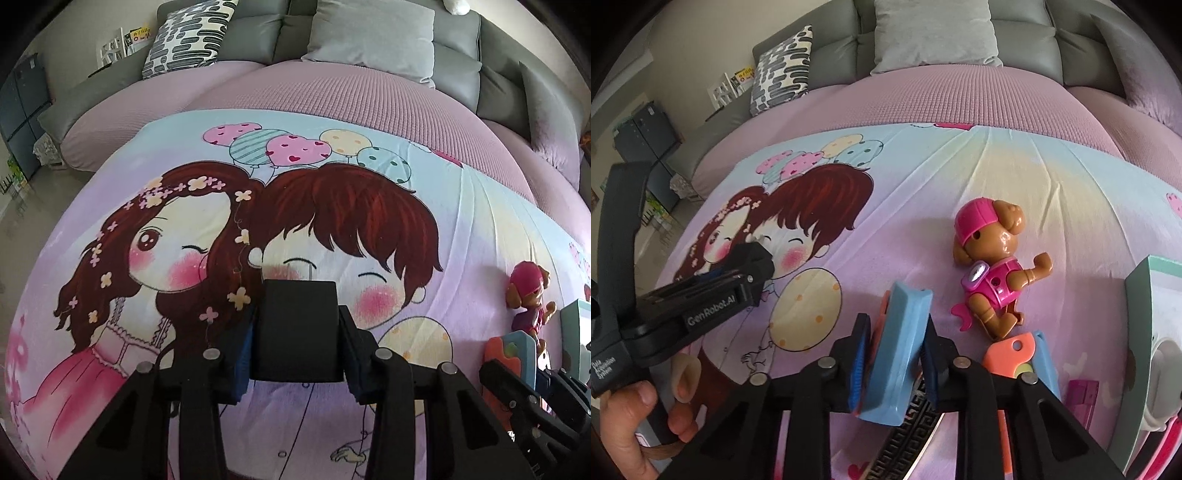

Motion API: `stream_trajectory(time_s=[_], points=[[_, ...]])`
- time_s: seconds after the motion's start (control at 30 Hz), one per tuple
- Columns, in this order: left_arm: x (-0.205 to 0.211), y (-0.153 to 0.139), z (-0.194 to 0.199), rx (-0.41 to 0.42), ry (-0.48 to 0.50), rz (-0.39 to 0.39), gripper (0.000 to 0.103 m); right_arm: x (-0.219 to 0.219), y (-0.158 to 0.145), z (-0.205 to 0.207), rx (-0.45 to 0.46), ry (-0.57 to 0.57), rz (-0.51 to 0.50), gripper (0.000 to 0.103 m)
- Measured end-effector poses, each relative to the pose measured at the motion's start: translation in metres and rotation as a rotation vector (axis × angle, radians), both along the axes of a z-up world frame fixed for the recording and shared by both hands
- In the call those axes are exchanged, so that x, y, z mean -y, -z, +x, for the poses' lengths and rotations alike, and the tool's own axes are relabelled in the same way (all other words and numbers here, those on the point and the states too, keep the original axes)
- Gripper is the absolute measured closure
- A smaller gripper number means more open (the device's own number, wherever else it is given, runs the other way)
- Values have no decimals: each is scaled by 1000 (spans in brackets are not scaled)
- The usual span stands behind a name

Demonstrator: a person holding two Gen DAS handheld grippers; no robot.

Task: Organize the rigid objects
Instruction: 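Grasp the black charger with the left tool while the right tool grasps the blue-pink toy, then carry the black charger and blue-pink toy into the tray and release both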

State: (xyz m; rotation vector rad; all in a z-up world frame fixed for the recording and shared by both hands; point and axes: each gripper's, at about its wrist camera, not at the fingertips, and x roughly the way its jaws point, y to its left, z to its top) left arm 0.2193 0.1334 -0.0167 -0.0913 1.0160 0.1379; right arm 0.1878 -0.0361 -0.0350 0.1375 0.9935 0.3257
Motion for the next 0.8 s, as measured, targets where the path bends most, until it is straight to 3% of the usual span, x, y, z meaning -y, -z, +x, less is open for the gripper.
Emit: stream_trajectory(time_s=[0.3,0.33,0.37,0.57,0.7,0.77,0.8], points=[[4,-28,-29,53,-49,-46,65,15,-24,-18,41,17,81,81],[6,-33,-33,66,-51,-52,98,17,-28,-21,49,21,88,81],[7,-37,-35,73,-52,-61,103,19,-32,-24,56,22,90,81],[17,-49,-50,82,-45,-57,103,34,-46,-40,73,38,124,81],[13,-41,-59,59,-65,-85,101,45,-52,-52,92,51,125,81],[6,-31,-57,23,-84,-118,90,51,-53,-59,90,61,129,81],[5,-27,-57,11,-89,-119,75,53,-52,-61,87,64,134,81]])
